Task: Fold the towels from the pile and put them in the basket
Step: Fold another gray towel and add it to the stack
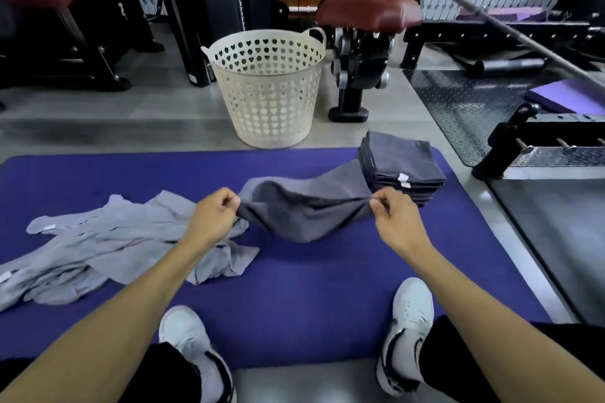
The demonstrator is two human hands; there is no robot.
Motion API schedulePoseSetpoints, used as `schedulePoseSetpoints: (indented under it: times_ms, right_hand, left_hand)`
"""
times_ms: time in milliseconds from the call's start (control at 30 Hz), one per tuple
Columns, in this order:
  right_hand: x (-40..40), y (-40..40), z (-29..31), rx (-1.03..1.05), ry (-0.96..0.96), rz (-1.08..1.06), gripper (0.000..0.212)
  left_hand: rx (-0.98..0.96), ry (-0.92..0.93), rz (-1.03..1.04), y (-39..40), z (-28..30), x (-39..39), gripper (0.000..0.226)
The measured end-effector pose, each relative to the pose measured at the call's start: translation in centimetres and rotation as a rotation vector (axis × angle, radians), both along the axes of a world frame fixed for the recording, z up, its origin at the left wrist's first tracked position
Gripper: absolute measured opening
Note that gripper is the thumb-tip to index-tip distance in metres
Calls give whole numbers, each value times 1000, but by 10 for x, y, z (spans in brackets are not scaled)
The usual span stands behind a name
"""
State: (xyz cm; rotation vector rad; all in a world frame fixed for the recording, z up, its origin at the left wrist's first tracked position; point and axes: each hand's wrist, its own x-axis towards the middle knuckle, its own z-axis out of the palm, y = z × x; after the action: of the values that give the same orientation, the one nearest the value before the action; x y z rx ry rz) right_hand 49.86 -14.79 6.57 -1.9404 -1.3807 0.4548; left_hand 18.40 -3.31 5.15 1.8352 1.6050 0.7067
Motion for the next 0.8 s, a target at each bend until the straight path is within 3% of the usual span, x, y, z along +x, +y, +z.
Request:
schedulePoseSetpoints:
  times_ms: [267,467,600,800]
  right_hand:
    - [-18,-59,-70,-313,86,61,18]
    - [-20,-67,-93,-616,1,309,28]
    - [-18,-72,-111,-631,97,231,16]
    - [-4,-48,-125,-710,303,102,14]
  left_hand:
    - [-203,172,-260,-48,-76,-21,32]
    - [-348,323,-369,-61,-102,-15,34]
    - [-332,293,-349,-68,-115,-4,20]
    - [-314,282,-298,-59,-130,20,23]
